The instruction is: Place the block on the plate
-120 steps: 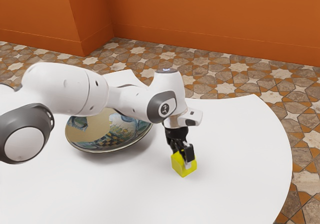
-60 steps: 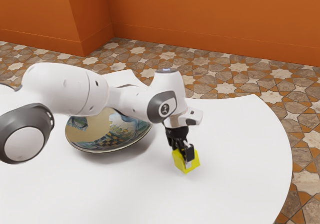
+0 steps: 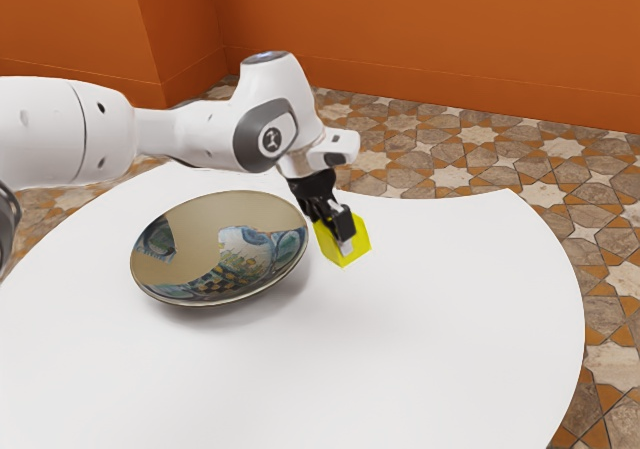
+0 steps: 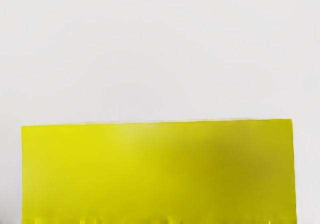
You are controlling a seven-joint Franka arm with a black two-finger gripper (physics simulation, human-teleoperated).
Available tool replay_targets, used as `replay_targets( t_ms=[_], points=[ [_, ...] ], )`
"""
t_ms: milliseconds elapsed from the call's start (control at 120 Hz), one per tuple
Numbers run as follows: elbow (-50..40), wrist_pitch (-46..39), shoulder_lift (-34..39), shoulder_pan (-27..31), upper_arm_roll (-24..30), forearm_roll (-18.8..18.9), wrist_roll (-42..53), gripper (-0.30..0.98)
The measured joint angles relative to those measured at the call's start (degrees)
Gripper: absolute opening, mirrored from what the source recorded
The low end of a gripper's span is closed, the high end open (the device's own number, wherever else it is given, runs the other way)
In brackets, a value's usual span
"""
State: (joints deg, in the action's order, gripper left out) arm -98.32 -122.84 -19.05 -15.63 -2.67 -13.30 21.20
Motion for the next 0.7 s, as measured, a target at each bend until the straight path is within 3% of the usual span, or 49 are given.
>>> replay_targets(
  t_ms=[275,700],
  points=[
    [-2.3,1.9,5.8,4.1,-0.7,2.9,0.0,0.41],
    [-2.0,2.5,0.3,10.0,-4.9,3.4,0.0,0.39]
  ],
)
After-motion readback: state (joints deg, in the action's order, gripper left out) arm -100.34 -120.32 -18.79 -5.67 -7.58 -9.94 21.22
